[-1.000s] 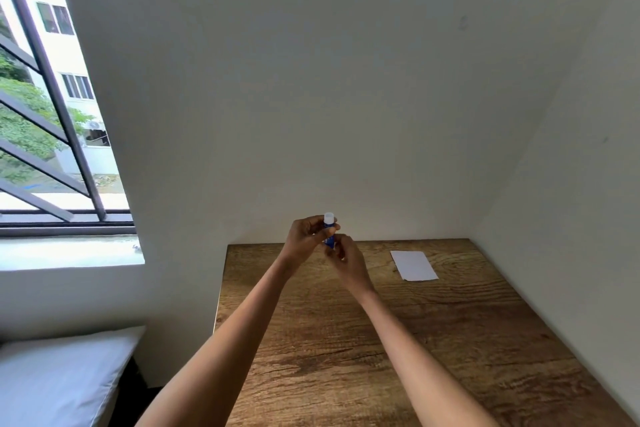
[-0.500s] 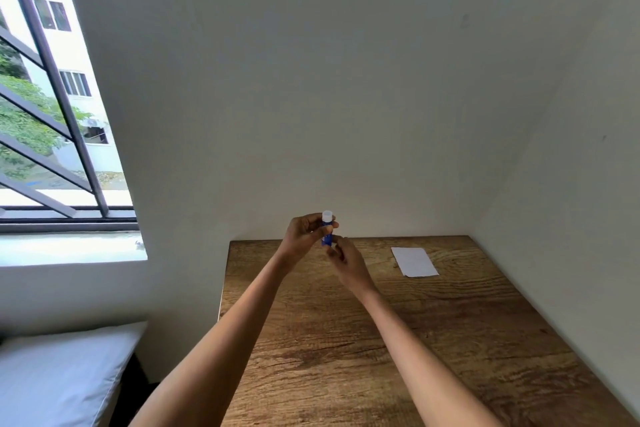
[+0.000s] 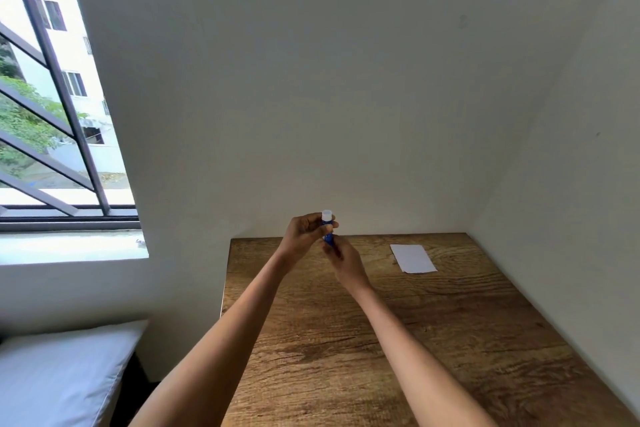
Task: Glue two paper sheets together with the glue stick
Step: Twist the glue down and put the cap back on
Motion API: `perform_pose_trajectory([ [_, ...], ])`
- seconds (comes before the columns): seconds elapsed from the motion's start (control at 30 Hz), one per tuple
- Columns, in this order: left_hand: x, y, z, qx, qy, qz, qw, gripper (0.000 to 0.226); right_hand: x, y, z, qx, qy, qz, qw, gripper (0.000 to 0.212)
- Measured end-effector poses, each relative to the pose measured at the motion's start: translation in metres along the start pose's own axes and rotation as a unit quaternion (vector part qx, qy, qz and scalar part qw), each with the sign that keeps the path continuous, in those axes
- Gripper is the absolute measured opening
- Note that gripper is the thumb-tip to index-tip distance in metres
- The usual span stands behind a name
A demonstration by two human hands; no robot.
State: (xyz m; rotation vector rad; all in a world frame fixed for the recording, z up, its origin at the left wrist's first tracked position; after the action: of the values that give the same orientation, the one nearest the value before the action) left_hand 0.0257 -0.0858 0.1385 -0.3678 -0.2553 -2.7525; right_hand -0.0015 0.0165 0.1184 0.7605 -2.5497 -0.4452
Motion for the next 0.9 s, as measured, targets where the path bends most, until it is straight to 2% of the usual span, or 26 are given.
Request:
perform_pose_trajectory([
  [0.1, -0.005, -0.004, -0.002, 0.002, 0.003, 0.007, 1.0, 0.024, -0.007, 0.015, 0.006, -0.111, -0.024, 0.113, 0.987, 0.025],
  [0.2, -0.008, -0.011, -0.005, -0.011, 0.016, 0.001, 1.0, 0.023, -0.014, 0.019, 0.011, -0.08, -0.04, 0.171, 0.981, 0.025],
  [0.27, -0.009, -0.014, -0.005, -0.005, 0.014, -0.002, 1.0, 0.023, -0.012, 0.018, 0.016, -0.041, -0.043, 0.152, 0.987, 0.025],
  [0.37, -0.008, -0.014, -0.008, -0.008, 0.018, 0.004, 1.0, 0.026, -0.01, 0.011, 0.018, 0.018, -0.031, 0.057, 0.998, 0.018],
  [0.43, -0.008, -0.017, -0.01, 0.001, 0.019, 0.003, 1.0, 0.027, -0.012, 0.01, 0.019, 0.032, -0.021, 0.027, 0.999, 0.02],
  [0.5, -0.006, -0.024, -0.012, 0.007, 0.021, -0.002, 1.0, 0.026, -0.014, 0.016, 0.025, -0.004, -0.021, 0.054, 0.998, 0.022],
  [0.57, -0.003, -0.03, -0.015, 0.011, 0.026, 0.003, 1.0, 0.025, -0.014, 0.03, 0.031, -0.059, -0.036, 0.125, 0.99, 0.023],
  [0.63, 0.003, -0.037, -0.017, 0.015, 0.029, 0.013, 0.999, 0.023, -0.014, 0.038, 0.036, -0.058, -0.054, 0.174, 0.982, 0.018],
  [0.7, 0.009, -0.044, -0.019, 0.022, 0.032, 0.018, 0.999, 0.021, -0.008, 0.04, 0.043, -0.033, -0.066, 0.177, 0.981, 0.019],
  [0.77, 0.015, -0.046, -0.021, 0.025, 0.033, 0.025, 0.999, 0.021, 0.002, 0.04, 0.051, -0.005, -0.06, 0.138, 0.989, 0.018],
  [0.87, 0.028, -0.044, -0.024, 0.037, 0.028, 0.042, 0.998, 0.024, 0.016, 0.038, 0.058, 0.025, -0.035, 0.049, 0.998, 0.003],
  [0.9, 0.032, -0.044, -0.026, 0.044, 0.029, 0.045, 0.998, 0.024, 0.019, 0.039, 0.06, 0.023, -0.031, 0.035, 0.999, 0.005],
])
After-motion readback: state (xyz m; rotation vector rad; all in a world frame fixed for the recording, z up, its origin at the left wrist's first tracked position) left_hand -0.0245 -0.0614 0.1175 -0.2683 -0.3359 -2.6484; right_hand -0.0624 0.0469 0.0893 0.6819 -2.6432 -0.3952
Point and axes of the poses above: each hand's wrist, its own x-axis towards the middle knuckle, its own y-axis out of the back of the hand, z = x × y, the point moved 9 cm from there along x, towards the middle knuckle, and after that the axes turned 8 degrees about x, right-handed, at the moved point
